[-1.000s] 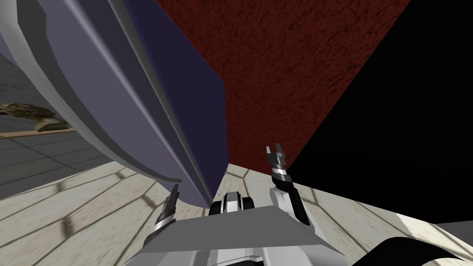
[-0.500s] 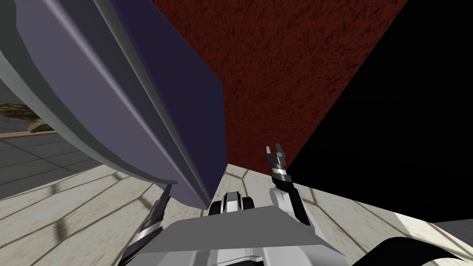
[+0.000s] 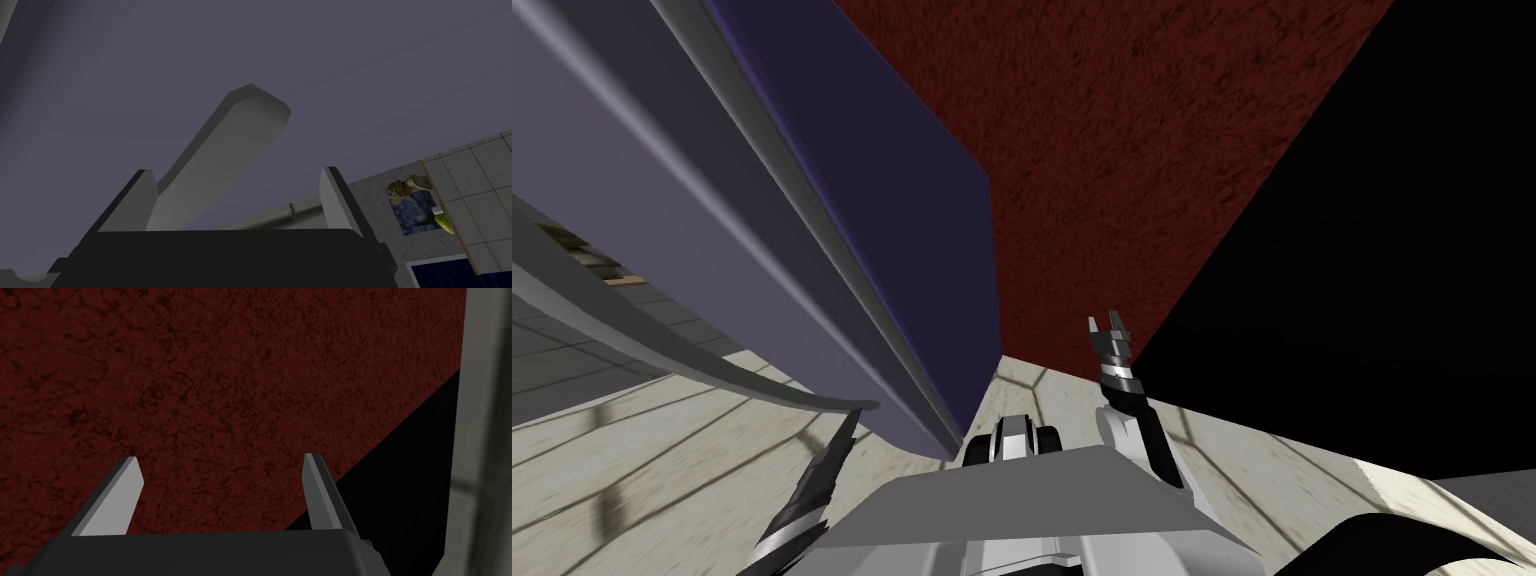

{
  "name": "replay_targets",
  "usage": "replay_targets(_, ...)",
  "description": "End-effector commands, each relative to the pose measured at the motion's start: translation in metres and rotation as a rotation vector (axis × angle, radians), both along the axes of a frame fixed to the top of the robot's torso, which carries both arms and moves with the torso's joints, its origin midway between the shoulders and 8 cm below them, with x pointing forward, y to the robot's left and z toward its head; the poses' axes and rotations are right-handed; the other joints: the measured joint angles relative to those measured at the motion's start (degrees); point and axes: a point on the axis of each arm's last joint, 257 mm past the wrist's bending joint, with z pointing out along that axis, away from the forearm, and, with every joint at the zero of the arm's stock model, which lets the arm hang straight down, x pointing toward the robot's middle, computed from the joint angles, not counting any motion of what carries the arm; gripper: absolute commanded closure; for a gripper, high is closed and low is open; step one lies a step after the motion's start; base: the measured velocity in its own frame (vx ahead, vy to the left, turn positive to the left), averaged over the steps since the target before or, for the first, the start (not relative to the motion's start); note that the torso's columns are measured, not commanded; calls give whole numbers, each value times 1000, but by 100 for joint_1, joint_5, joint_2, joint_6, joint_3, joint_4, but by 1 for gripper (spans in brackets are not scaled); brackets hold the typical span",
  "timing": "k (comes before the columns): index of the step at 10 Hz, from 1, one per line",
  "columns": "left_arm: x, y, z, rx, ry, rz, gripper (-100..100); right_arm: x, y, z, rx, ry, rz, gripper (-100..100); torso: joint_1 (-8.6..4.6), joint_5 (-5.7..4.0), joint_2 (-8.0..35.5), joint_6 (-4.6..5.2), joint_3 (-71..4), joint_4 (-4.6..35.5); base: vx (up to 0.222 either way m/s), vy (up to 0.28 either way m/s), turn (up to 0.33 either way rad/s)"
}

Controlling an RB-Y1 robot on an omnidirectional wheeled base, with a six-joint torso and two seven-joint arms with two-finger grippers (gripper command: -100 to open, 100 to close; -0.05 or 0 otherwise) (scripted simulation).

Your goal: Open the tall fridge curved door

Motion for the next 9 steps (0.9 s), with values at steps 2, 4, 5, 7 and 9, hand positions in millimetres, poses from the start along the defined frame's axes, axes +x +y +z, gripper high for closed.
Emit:
replay_targets(2, -24, 31, 18, 24, 24, 55, -100, 0, 0, 0, 0, 0, 0, 0, 0, 6, 2, 2, 3, -4, 30, -66, -24)
replay_targets(4, -38, 42, 23, 29, 46, 82, -100, 0, 0, 0, 0, 0, 0, 0, -5, 9, 2, 0, 3, -9, 40, -64, -18)
replay_targets(5, -38, 42, 23, 29, 46, 82, -100, 0, 0, 0, 0, 0, 0, 0, -1, 23, -2, 3, 5, -16, 31, -17, -3)
replay_targets(7, -50, 52, 29, 34, 69, 106, -100, 0, 0, 0, 0, 0, 0, 0, 9, 43, 3, 3, 13, -23, 24, -25, -20)
replay_targets(9, -66, 68, 42, 57, 105, 131, -100, 0, 0, 0, 0, 0, 0, 0, -13, 38, -2, 1, 10, -26, 38, -68, -27)
